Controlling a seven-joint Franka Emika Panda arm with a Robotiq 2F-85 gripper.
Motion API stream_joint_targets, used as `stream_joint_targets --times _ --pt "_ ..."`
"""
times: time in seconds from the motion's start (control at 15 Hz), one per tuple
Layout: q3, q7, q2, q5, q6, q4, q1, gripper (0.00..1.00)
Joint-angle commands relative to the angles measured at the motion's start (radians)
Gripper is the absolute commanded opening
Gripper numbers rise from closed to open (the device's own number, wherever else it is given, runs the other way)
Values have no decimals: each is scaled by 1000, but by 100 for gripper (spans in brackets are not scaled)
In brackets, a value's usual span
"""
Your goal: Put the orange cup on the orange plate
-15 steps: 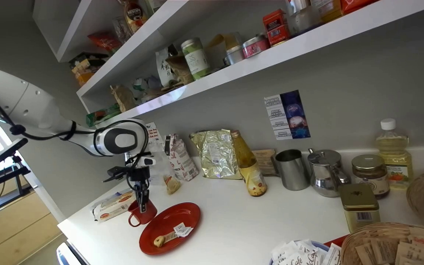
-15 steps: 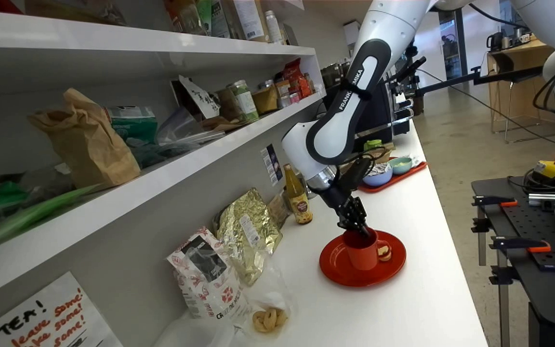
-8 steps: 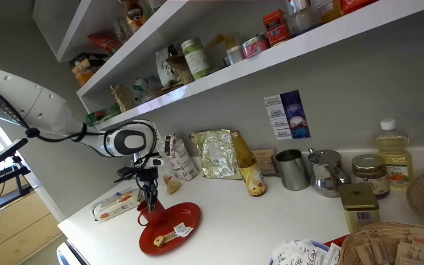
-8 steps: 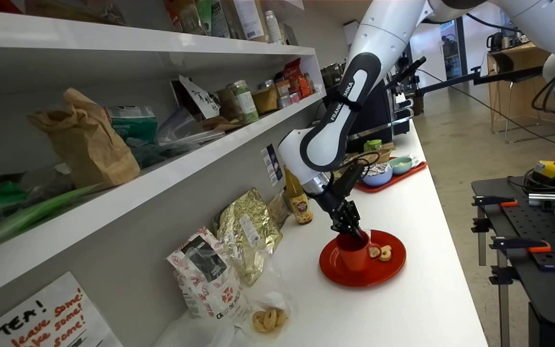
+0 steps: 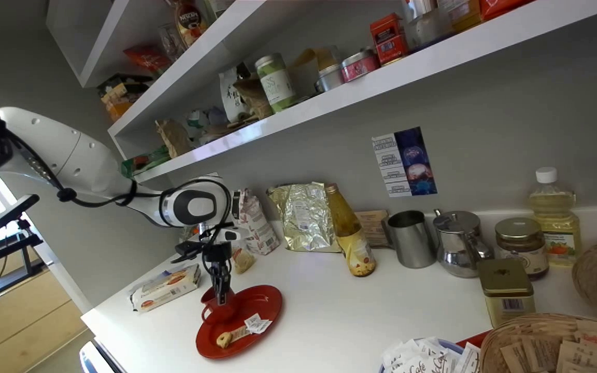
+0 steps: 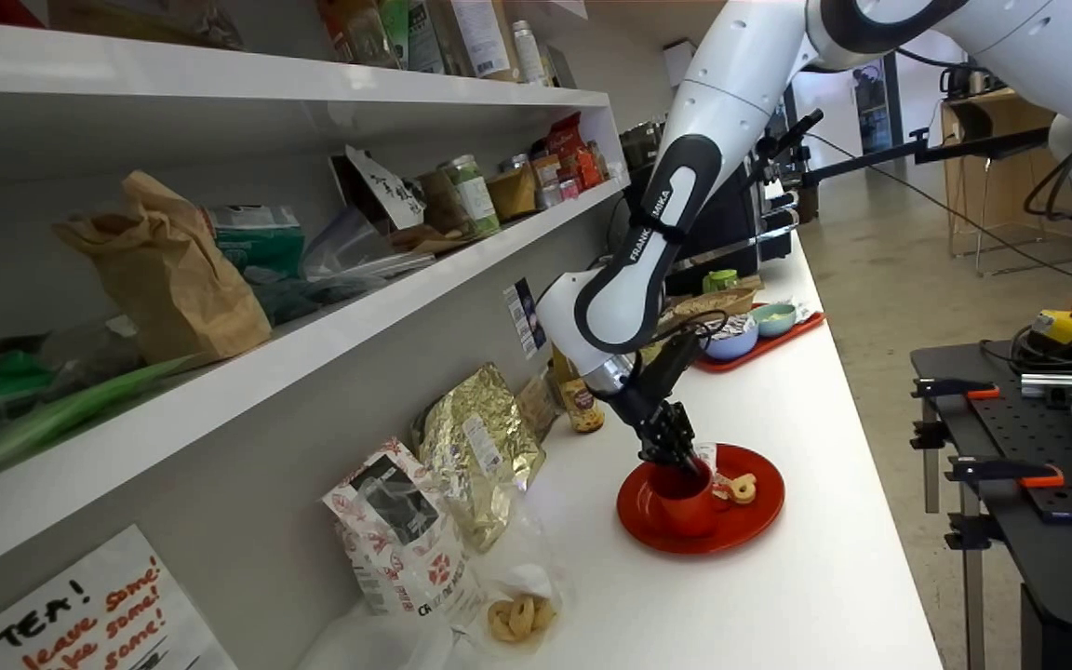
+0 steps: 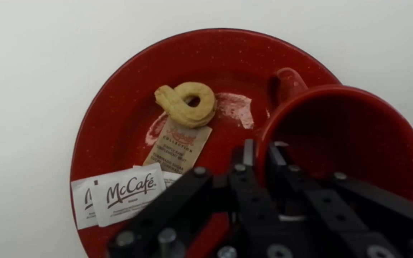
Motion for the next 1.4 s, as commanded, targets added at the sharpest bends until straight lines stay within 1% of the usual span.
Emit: stream_joint_targets --times 0.0,0.13,0.2,0.27,0.33,0.4,0.53,0.6,0.67,0.73,0.8,0.93,1.07,1.27,1.33 --pt "-1 2 37 18 -35 49 1 2" --pt "0 -1 42 18 -45 57 2 2" --pt "2 -11 44 13 -63 60 2 33" --pt "4 -22 44 7 -76 62 3 34" --pt "8 -40 42 5 -93 63 1 40" --pt "-3 -13 29 4 -51 30 6 23" --pt "-1 -23 29 3 -66 33 6 38" --pt "0 -24 29 3 -68 33 6 40" --pt "0 -25 29 3 -68 33 6 65" --pt "0 -22 21 8 -65 28 5 66" --pt "0 -22 14 9 -62 23 4 70" --pt "2 -24 -18 18 -52 2 -2 84" --pt "10 -36 -91 40 -25 -50 -15 99" --pt "17 -35 -221 91 32 -144 -33 100" --pt "3 -22 -104 47 -11 -37 -11 100"
